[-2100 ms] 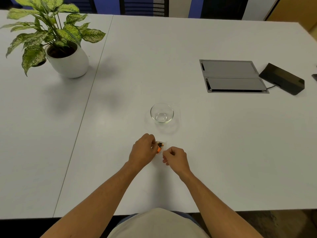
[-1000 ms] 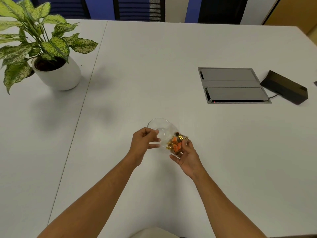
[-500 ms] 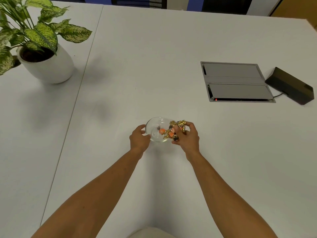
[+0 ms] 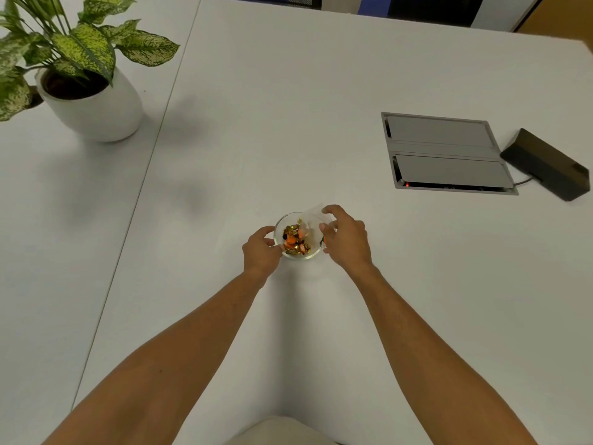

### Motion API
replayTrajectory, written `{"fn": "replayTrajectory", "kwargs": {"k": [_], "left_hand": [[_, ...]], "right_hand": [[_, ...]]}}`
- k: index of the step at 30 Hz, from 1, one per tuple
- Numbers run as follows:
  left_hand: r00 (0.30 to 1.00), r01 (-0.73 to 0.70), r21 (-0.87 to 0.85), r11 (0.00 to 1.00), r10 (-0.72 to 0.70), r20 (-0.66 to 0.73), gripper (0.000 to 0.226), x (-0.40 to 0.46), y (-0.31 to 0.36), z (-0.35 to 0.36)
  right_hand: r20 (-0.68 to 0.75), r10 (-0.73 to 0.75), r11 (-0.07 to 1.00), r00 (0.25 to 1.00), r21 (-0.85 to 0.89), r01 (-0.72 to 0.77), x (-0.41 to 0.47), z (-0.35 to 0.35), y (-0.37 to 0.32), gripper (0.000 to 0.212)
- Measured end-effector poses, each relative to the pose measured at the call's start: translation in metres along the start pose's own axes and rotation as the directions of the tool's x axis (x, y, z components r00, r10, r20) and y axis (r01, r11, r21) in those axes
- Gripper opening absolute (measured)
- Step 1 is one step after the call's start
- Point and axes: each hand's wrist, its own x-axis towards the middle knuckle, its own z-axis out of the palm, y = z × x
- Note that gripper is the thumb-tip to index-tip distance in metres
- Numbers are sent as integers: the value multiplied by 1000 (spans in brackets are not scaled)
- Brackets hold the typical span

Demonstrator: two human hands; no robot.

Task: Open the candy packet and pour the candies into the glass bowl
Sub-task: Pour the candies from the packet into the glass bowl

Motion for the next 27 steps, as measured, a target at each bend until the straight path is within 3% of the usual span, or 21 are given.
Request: {"fn": "replayTrajectory", "kwargs": {"k": [8,14,27], "left_hand": [[1000,-5,20,1000,5,20,53,1,0,-1],[998,-66,57,996,67,-18,47,-2,-3,-2],[994,-108,136,985,104,37,43,-3,-9,-2]], "right_hand": [[-53,-30,999,998,41,32,-6,-9,-7,27],[-98,65,961,993,274,-36,-15,-13,-1,29],[88,83,966,993,236,-102,-6,-3,1,55]]}}
